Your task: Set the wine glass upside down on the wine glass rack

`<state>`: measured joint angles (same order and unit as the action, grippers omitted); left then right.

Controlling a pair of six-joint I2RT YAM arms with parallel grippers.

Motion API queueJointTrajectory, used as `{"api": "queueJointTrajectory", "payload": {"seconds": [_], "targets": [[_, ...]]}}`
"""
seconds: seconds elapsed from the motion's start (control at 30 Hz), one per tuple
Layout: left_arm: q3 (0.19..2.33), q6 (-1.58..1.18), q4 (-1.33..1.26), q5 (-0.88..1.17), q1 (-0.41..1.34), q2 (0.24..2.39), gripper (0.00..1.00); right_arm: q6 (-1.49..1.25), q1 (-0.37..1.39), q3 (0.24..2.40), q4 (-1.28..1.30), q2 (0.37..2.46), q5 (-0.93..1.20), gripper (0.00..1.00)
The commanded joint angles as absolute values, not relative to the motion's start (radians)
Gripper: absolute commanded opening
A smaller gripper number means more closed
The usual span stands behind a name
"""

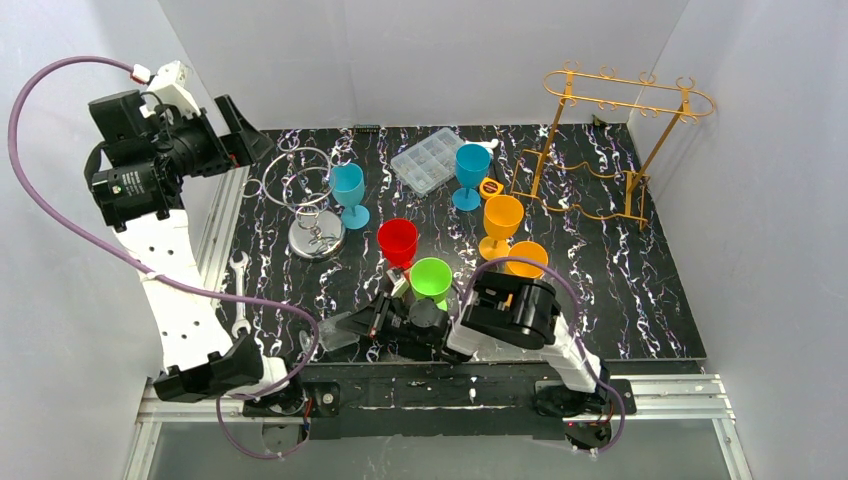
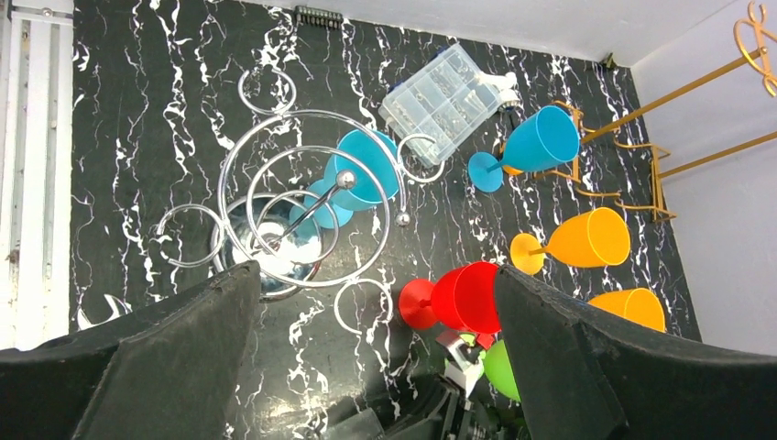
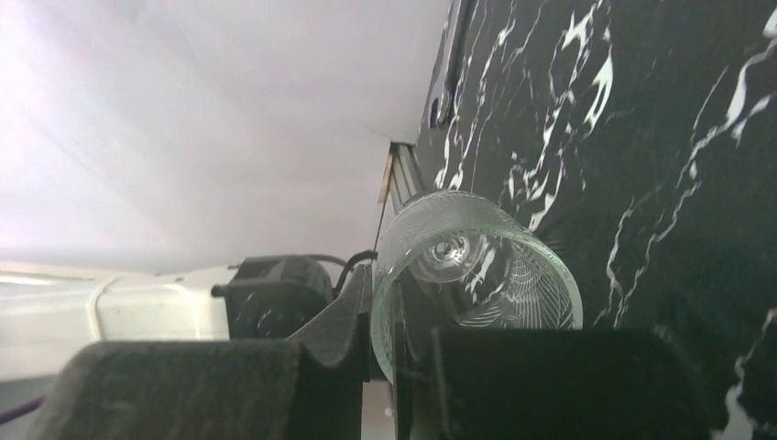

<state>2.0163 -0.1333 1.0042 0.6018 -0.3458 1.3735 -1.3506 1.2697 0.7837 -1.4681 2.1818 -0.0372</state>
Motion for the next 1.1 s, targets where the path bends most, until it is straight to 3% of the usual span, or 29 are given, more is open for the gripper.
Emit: {"api": "queueJointTrajectory", "payload": {"seconds": [0.0,0.3,0.57,0.9,0.97,1.07], "targets": [[1.973,-0.068,1.027,0.618,-0.353,1.317,0.98,-1.297,1.246,0.851,-1.788,2.202,-0.129,0.01],[1.692,0.032,0.918,0.685,-0.341,1.292,0.98,-1.181,1.217,0.808,-1.790,2.077,-0.251,0.01],[1.659,0.113,0.745,0.607,-0.216,1.392,0.80,-1.157,1.170,0.946,-1.789,1.840,-0.056,0.01],[1.646,0.143,0.668,0.536,-0.134,1.441,0.64,-1.031,1.046,0.823,-1.694,1.562,-0.058,0.01],[1.649,0.145,0.667,0.515,-0.134,1.425,0.66,-0.987,1.030,0.837,-1.656,1.541,-0.029,0.01],[1.659,0.157,0.677,0.506,-0.134,1.381,0.77,-0.954,0.986,0.852,-1.620,1.517,0.015,0.01]]}}
